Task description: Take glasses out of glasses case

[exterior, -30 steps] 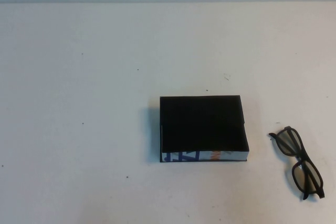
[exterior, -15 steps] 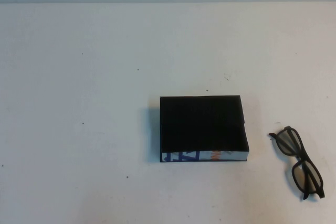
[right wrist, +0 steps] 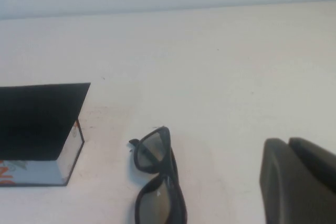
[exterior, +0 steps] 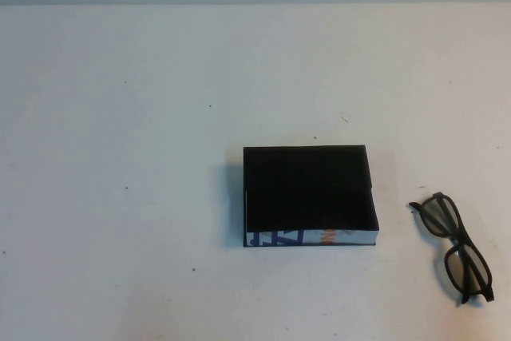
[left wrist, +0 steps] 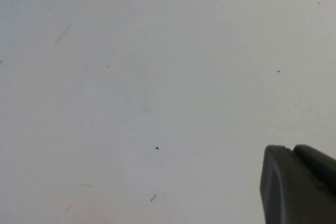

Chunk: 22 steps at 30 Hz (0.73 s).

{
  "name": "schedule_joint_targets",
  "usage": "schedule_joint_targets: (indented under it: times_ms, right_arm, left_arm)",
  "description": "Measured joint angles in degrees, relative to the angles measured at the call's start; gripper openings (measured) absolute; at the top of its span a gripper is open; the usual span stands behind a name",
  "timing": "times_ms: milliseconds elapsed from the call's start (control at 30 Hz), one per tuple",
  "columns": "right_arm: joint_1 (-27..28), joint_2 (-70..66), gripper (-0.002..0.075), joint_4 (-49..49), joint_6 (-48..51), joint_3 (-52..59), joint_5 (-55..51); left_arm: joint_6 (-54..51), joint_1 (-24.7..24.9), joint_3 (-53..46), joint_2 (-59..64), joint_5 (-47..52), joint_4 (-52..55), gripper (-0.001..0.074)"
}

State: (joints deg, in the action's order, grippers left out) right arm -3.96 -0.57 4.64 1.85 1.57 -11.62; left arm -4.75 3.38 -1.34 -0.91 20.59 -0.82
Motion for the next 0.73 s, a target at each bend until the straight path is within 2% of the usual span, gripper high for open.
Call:
schedule_joint_targets:
  times_ms: [167,733]
  right_arm:
    - [0.0,0.9,-0.0016,0.0,0.0,0.0,-5.1]
    - [0.0,0.9,-0.0016,1.3,0.0,0.0,-6.1]
  left_arm:
    - [0.0,0.0,0.0,0.0,0.0,0.0,-0.0004]
    - [0.0,0.0,0.0,0.0,0.0,0.0,-0.0004]
